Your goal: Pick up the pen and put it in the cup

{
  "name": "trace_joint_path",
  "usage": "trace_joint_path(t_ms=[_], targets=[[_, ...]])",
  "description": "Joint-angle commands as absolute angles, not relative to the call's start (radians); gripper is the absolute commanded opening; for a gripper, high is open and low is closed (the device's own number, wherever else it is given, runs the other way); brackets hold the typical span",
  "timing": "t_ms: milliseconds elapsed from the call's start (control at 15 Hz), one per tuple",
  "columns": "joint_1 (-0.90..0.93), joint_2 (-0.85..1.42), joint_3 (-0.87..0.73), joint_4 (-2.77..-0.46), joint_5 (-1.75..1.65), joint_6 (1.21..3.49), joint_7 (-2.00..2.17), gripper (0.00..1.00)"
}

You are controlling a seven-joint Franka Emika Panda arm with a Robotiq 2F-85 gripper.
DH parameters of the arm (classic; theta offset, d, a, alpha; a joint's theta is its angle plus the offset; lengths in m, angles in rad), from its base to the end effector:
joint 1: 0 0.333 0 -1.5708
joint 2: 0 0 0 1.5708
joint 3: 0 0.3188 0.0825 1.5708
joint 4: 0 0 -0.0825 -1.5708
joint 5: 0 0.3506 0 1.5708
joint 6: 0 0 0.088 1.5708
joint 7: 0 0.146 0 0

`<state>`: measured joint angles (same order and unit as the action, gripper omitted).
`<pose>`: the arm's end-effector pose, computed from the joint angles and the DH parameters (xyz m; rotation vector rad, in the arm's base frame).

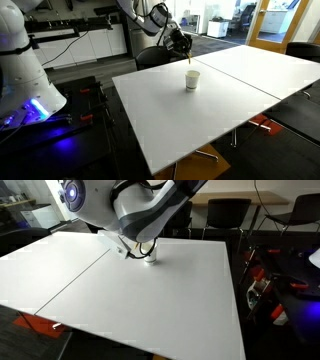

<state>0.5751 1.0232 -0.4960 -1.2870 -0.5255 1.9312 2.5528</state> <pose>0.6875 0.0782 0.1737 1.2787 -2.0819 1.0658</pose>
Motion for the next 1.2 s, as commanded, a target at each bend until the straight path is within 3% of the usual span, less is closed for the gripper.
trace_joint_path(t_ms=[0,533,1133], targets=[[0.543,0.940,-0.422,-1.351,-0.601,1.836,2.586,0.03],[0.427,0.938,-0.290,-1.328,-0.688,1.657,2.568,0.03],[0.336,0.979,-0.210,-1.275,-0.767,1.679,2.549,0.03]])
